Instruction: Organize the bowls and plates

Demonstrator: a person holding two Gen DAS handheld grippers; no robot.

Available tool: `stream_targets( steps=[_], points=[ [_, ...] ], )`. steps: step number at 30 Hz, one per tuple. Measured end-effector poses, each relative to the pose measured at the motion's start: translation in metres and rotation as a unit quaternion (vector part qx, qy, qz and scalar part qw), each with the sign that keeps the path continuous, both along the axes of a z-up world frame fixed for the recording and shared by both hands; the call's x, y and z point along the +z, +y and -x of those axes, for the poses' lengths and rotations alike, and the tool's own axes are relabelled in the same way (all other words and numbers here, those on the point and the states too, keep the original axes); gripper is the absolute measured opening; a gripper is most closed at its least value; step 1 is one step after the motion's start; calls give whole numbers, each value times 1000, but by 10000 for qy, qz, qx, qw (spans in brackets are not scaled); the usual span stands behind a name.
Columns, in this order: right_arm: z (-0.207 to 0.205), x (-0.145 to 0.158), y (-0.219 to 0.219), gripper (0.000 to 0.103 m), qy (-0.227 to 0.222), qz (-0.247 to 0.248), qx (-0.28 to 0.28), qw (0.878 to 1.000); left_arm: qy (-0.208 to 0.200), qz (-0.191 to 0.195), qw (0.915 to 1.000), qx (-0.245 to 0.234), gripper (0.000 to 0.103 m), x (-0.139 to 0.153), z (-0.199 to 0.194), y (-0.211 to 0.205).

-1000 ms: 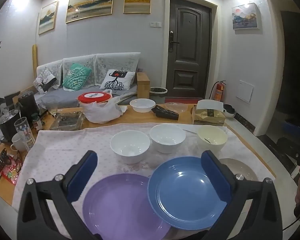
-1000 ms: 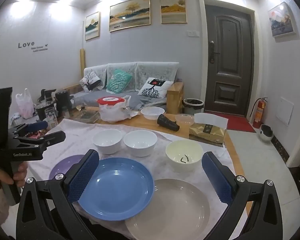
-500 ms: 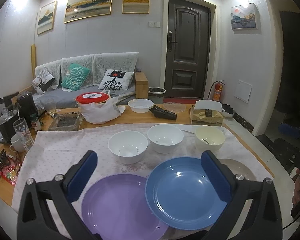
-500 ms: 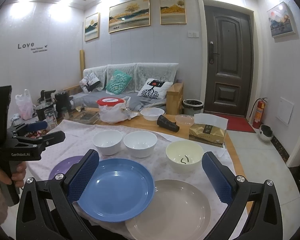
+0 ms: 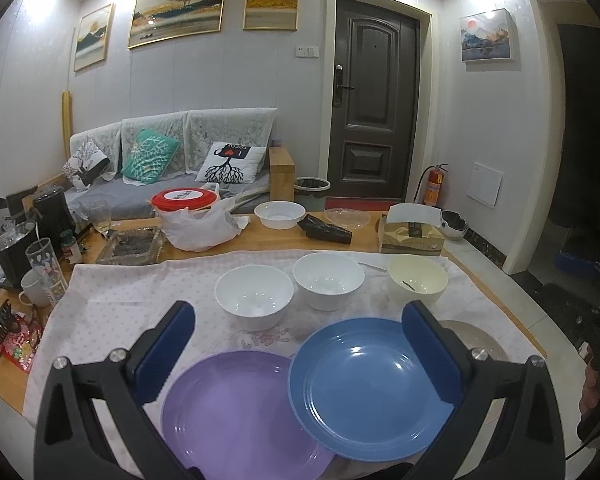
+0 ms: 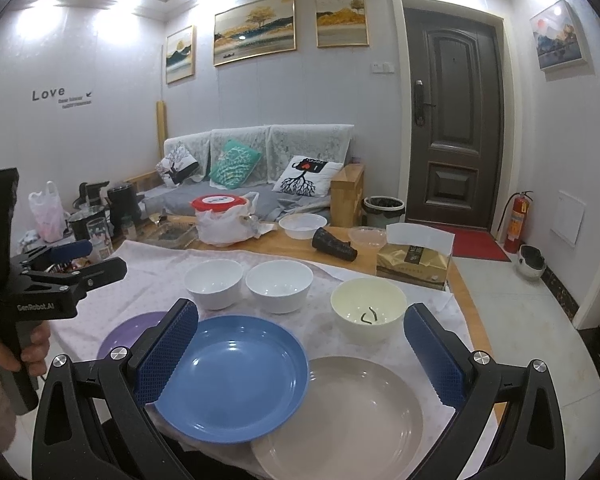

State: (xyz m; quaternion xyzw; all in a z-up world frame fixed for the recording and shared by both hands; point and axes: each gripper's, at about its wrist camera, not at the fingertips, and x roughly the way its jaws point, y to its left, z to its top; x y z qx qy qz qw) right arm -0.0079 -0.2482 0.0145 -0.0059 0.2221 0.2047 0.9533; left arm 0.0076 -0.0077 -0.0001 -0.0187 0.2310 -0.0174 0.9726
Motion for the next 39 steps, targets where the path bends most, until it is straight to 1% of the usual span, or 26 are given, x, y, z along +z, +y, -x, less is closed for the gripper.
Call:
stream_targets(
  steps=[11,24,27,32,36,39],
  points=[
    [2,-3,-1,102,36,-9,8,10000,27,-54,10000,8,103,0,-3,-3],
    [1,-3,-2,102,42,-6,17,10000,2,10,10000,-30,103,1,-1,1],
    [3,-3,0,102,-8,12,58,10000,-18,0,10000,-36,103,3,1,2],
    [7,-1,11,102,-131,151,-37,9998,-29,-27,10000,-67,103,4,1,2],
    [12,2,16,102,-159,80,155,9997,-33,-105,9999,-116,102,3,0,2],
    [10,2,17,102,-160,53,176,9997,14,-168,9998,-146,102,1,-4,2]
  ],
)
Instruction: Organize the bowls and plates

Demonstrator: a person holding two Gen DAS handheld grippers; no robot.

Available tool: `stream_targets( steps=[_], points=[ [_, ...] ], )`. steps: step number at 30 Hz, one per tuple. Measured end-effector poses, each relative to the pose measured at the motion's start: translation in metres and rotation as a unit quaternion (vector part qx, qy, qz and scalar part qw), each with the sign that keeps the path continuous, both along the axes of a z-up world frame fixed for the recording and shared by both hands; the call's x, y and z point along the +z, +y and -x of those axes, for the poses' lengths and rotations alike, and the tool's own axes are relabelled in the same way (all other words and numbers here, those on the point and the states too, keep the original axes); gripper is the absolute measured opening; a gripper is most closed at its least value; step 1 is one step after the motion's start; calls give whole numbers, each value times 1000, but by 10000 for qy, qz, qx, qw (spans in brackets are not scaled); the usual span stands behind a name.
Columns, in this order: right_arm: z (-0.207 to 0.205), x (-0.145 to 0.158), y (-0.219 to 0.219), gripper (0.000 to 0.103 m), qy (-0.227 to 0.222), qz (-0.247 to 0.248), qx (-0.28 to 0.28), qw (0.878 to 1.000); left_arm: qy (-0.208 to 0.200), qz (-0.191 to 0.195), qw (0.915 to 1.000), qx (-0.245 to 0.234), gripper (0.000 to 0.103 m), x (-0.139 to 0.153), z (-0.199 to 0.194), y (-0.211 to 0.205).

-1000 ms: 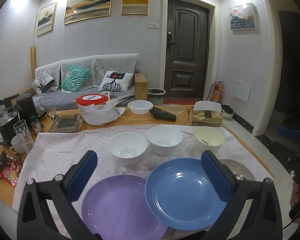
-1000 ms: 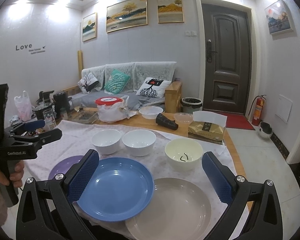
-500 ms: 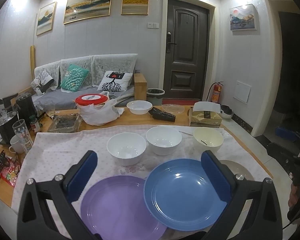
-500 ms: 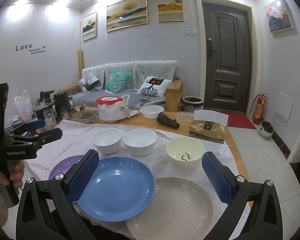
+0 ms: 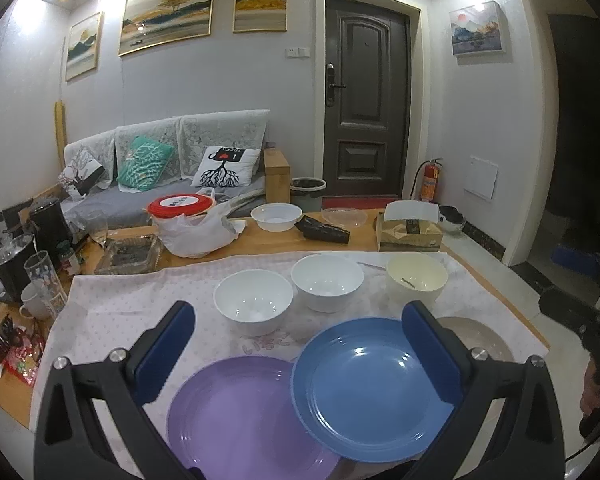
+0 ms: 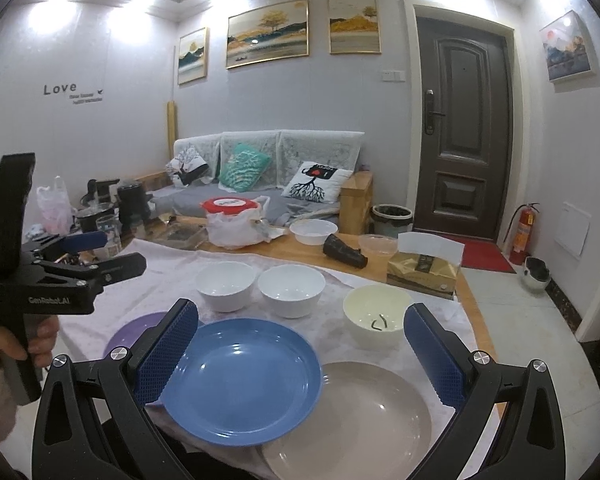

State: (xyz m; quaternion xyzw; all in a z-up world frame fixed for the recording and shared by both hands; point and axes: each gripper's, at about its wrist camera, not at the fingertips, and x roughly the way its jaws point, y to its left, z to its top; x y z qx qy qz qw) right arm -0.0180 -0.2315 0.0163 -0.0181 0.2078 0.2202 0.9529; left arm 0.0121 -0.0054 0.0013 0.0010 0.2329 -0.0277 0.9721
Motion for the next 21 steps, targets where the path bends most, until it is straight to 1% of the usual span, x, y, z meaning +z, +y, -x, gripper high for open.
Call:
stream_targets(
  steps=[1,3,4,5,6,7,8,10,12,14,16,18,19,21],
  points=[
    [-1,-1,0,101,25,-20,33,10000,50,10,10000,-17,102,-2,-3,1],
    [-4,-6,0,92,127,-38,71,9999,156,118,9998,-75,102,-7,-8,5],
    [-7,-10,1,82,241,-19,43,9997,255,222,9994,-101,102,-10,-12,8],
    [-11,-16,2,74,399,-20,39,9992,356,325,9988,-120,102,-15,-16,11],
    [-15,-22,1,72,548,-45,40,9985,460,424,9980,-136,102,-20,-20,14],
    [-19,-30,0,68,695,-82,52,9975,560,498,9971,-140,101,-25,-25,17],
    [-23,-36,0,63,844,-104,47,9964,684,565,9960,-130,98,-32,-30,20],
    [-30,-51,0,57,1147,-139,25,9933,917,664,9935,-98,91,-45,-38,25],
    [-38,-68,0,53,1465,-155,-3,9891,1135,777,9905,-77,84,-58,-46,30],
    [-44,-84,-2,48,1702,-164,-34,9853,1338,939,9865,-122,78,-72,-52,34],
    [-48,-99,-4,43,1923,-213,-26,9811,1585,1150,9805,-168,71,-87,-59,38],
    [-53,-109,-3,38,2118,-230,-23,9770,1762,1249,9762,-173,61,-99,-65,39],
    [-55,-114,-2,34,2201,-252,0,9752,1829,1260,9749,-163,58,-105,-66,41],
    [-58,-120,0,30,2302,-273,33,9727,1954,1318,9716,-209,46,-115,-68,41]
  ],
)
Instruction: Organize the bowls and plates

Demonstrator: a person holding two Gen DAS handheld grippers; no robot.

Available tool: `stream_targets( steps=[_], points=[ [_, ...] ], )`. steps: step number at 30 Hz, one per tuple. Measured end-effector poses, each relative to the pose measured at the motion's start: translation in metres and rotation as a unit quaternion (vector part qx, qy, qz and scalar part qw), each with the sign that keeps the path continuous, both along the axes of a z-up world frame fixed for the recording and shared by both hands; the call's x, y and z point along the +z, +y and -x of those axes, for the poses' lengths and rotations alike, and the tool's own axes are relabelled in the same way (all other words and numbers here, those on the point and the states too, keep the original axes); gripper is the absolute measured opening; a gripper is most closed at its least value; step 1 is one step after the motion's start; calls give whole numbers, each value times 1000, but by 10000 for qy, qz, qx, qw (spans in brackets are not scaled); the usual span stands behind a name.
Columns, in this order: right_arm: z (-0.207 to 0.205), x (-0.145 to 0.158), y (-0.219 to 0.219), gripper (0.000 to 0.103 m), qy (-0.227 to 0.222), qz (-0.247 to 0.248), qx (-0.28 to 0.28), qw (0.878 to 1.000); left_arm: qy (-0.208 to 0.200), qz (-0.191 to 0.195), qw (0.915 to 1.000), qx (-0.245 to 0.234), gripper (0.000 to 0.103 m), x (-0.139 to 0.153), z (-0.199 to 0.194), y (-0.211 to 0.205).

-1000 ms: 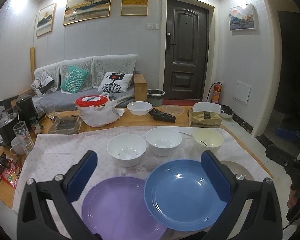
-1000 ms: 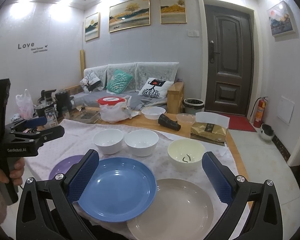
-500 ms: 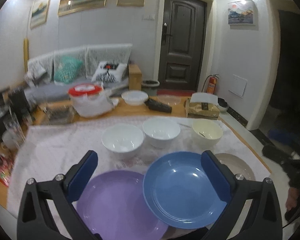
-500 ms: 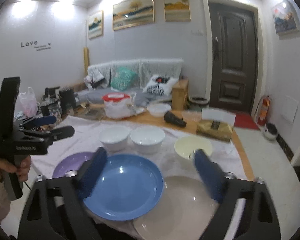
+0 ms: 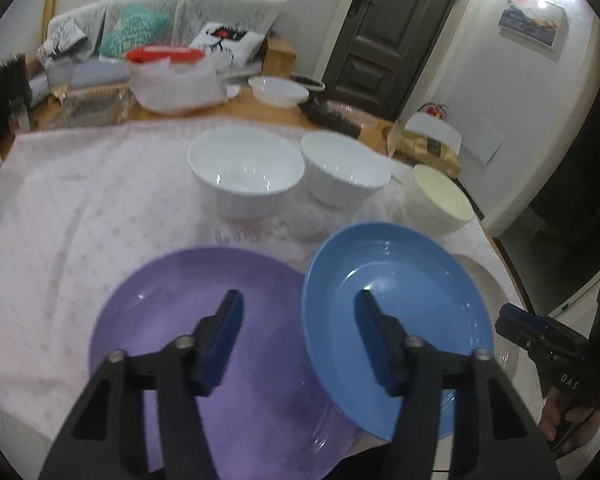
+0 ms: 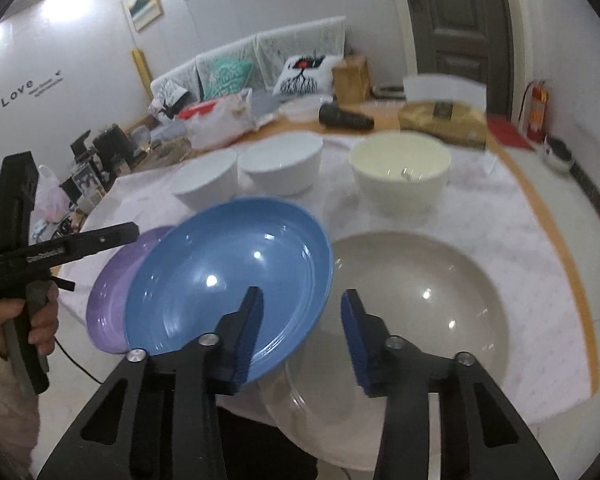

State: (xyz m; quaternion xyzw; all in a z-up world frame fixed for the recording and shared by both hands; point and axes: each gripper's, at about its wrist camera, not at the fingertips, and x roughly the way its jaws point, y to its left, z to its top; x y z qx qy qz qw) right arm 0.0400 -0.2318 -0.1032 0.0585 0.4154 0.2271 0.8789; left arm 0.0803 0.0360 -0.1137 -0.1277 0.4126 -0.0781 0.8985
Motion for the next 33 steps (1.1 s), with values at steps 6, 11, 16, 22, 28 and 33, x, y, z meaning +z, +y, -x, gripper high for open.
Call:
stream_targets(
  steps=[6,11,16,22,28,33],
  points=[
    [-6,-9,4,18,178,79,7,9998,298,168,9992,-184,20,-16,-5,-8],
    [-6,-11,5,14,252,98,21,9996,302,-37,9994,-186,6,-20,-5,-13],
    [-3,-11,5,14,260,94,49,9996,283,-103,9994,-164,5,-19,-7,-14],
    [1,-9,3,14,201,267,2,9994,169,-224,9993,-228,5,-11,-4,-23],
    [7,-3,-17,14,123,186,-250,9994,54,-300,9987,-418,5,0,-4,-43],
    [14,2,-36,14,90,264,-444,9986,1,-326,9975,-629,5,6,-9,-66]
  ],
)
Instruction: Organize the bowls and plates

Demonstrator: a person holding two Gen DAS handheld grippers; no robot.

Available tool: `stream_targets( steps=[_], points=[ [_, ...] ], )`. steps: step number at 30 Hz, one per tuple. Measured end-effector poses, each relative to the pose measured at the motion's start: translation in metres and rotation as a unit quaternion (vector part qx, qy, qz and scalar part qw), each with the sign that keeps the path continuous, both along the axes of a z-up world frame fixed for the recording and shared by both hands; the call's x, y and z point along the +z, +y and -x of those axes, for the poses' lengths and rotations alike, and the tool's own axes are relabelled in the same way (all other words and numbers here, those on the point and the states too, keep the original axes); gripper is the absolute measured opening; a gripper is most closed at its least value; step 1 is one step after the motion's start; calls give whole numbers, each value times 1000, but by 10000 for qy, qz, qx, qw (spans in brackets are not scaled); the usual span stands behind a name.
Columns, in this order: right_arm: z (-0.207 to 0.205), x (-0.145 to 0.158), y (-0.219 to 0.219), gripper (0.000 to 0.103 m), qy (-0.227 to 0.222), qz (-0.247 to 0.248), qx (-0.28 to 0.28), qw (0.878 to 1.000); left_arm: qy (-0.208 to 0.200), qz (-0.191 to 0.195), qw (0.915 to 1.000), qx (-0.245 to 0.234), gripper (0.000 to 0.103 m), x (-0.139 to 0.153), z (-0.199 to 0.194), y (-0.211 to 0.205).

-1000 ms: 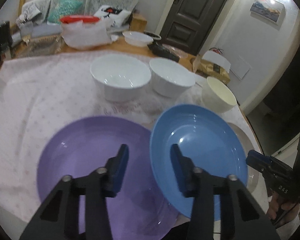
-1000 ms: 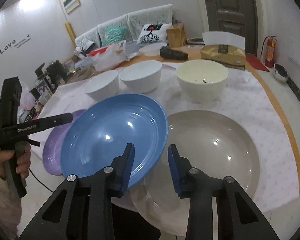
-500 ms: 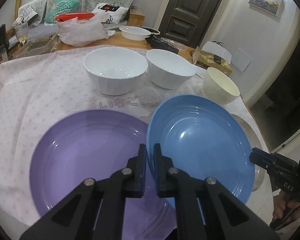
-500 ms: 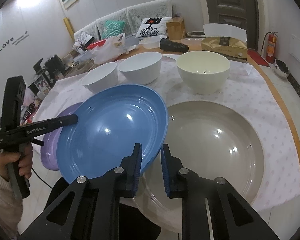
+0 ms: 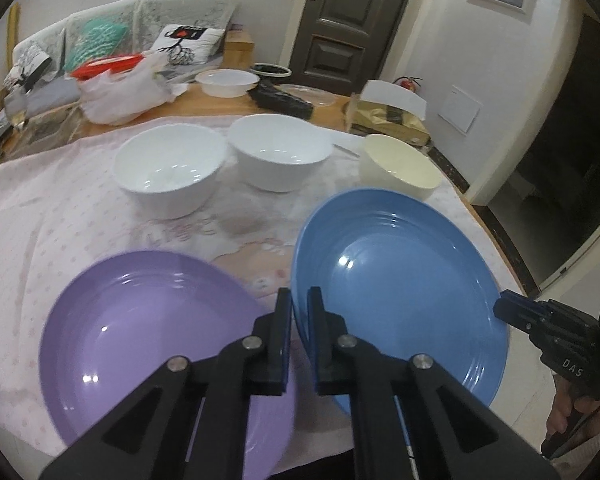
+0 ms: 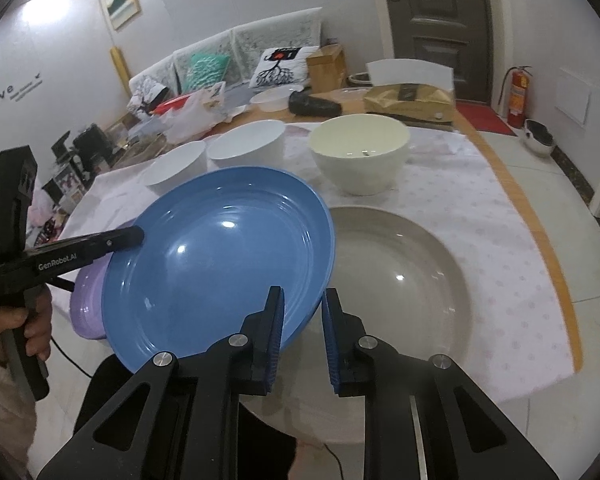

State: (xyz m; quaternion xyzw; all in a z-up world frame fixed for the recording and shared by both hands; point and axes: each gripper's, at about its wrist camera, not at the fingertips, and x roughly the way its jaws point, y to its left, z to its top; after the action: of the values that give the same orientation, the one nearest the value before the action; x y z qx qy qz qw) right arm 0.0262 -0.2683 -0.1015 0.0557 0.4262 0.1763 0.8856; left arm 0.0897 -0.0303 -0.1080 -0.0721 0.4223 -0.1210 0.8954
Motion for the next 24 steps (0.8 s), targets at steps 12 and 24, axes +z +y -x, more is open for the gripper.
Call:
stream_targets(
  steps=[12,24],
  points=[
    [11,2,-53,14,-14,184,-560,9983,16,-367,9975,-598,6,-2,-14,-68],
    [4,-20,-69,14,272,274,-721,9966,135,-968,9912,-890,6,-21,-22,-99]
  ],
)
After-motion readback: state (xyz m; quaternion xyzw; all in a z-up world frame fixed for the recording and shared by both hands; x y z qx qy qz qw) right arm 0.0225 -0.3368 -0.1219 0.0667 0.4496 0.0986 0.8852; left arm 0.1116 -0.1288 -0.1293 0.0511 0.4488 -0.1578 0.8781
